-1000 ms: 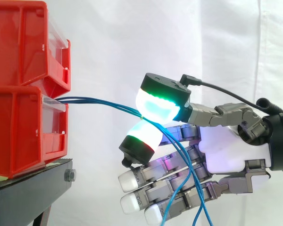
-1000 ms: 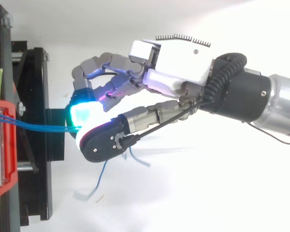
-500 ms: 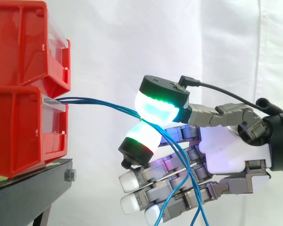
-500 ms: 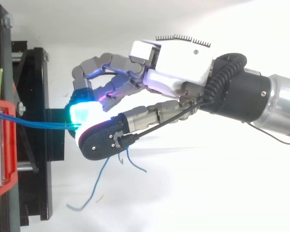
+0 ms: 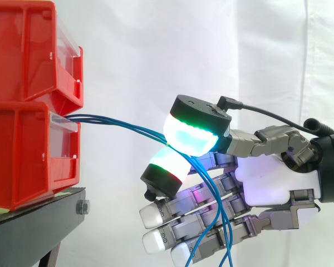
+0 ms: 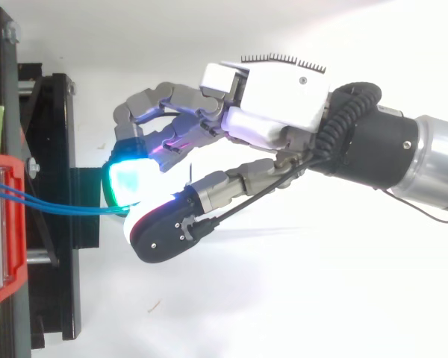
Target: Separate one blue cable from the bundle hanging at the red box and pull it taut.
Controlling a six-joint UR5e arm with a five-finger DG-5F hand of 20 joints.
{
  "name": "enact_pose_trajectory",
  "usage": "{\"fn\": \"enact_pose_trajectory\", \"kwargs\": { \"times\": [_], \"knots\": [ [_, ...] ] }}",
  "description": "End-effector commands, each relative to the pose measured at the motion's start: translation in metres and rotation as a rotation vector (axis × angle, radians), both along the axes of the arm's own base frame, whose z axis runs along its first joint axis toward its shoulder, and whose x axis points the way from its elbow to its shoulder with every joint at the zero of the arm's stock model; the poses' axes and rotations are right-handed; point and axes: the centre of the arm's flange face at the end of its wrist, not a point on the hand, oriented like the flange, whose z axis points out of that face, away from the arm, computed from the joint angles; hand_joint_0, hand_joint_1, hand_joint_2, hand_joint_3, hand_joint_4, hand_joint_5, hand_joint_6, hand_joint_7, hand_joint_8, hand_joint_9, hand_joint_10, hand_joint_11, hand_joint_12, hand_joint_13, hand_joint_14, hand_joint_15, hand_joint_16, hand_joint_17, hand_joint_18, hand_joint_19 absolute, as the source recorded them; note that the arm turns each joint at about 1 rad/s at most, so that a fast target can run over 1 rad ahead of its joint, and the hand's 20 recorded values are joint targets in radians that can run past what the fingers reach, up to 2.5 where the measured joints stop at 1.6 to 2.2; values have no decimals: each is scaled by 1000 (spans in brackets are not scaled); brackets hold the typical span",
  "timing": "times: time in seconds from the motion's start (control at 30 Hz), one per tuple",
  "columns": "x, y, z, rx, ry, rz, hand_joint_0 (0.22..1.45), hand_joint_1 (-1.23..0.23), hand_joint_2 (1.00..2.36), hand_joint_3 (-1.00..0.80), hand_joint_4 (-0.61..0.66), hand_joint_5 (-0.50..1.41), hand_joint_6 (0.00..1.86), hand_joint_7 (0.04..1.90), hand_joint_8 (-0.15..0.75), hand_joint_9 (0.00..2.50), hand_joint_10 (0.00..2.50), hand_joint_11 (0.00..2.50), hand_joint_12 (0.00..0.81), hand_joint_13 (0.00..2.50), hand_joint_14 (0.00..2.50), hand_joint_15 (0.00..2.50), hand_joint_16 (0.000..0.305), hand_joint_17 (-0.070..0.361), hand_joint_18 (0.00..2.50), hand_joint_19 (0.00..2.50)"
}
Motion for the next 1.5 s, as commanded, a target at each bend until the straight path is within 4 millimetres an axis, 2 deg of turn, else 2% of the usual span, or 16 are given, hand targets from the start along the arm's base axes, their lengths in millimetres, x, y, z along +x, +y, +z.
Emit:
{"fn": "enact_pose_trajectory", "kwargs": {
  "times": [0.0, 0.23, 0.3, 0.47, 0.57, 0.63, 0.67, 0.7, 0.73, 0.77, 0.8, 1.07, 1.23, 1.47],
  "knots": [
    [0, 0, 0, 0, 0, -2, 604, -769, 1000, -500, 49, -153, 853, 1299, 251, 726, 18, 570, 332, 640, 14, 348, 41, 93, 624, 342],
    [0, 1, 0, 0, 0, 0, 574, -577, 1004, -447, 17, -109, 776, 1340, 244, 747, 18, 506, 334, 646, 15, 352, 42, 94, 616, 384],
    [0, 1, -1, -1, 1, -2, 573, -511, 1012, -342, 57, -78, 678, 1408, 241, 734, 15, 465, 334, 636, 14, 364, 42, 94, 584, 399],
    [0, 2, -1, -1, 1, -5, 568, -509, 1015, -220, 81, -53, 572, 1543, 247, 729, 15, 469, 343, 630, 14, 362, 44, 98, 576, 392],
    [0, 2, -1, -1, 1, -5, 570, -573, 1012, -148, 129, -42, 516, 1557, 271, 739, 14, 465, 374, 648, 13, 359, 50, 112, 612, 369],
    [0, 2, -1, -1, 1, -7, 572, -628, 1012, -126, 149, -46, 510, 1532, 279, 727, 14, 462, 382, 652, 13, 351, 51, 116, 624, 355],
    [0, 2, -1, -1, 1, -7, 573, -662, 1010, -120, 159, -64, 539, 1452, 283, 723, 16, 478, 383, 648, 14, 352, 52, 117, 631, 348],
    [0, 2, -1, -1, 1, -5, 573, -692, 1010, -115, 154, -110, 637, 1252, 284, 709, 15, 508, 385, 647, 13, 350, 51, 116, 631, 339],
    [0, 1, -1, -1, 1, -7, 574, -729, 1011, -108, 145, -126, 674, 1222, 281, 700, 15, 528, 382, 643, 13, 351, 51, 114, 626, 345],
    [0, 2, -1, -1, 1, -5, 574, -729, 1011, -108, 145, -126, 674, 1222, 281, 700, 15, 528, 382, 643, 13, 351, 51, 114, 626, 345],
    [0, 2, -1, -1, 1, -5, 591, -788, 1015, -139, 124, -183, 797, 1134, 259, 651, 19, 556, 362, 623, 15, 354, 46, 103, 594, 353],
    [0, 2, -1, -1, 1, -5, 662, -893, 1002, -459, 116, -198, 874, 1141, 245, 642, 20, 583, 342, 616, 15, 345, 42, 95, 600, 329],
    [-1, 2, -1, -1, 3, -7, 629, -846, 1000, -500, 110, -175, 868, 1168, 249, 671, 20, 589, 339, 626, 14, 345, 42, 95, 615, 328],
    [-1, 2, -1, -1, 3, -5, 554, -688, 1000, -500, 116, -144, 838, 1186, 260, 726, 18, 581, 342, 645, 13, 343, 43, 97, 635, 344]
  ]
}}
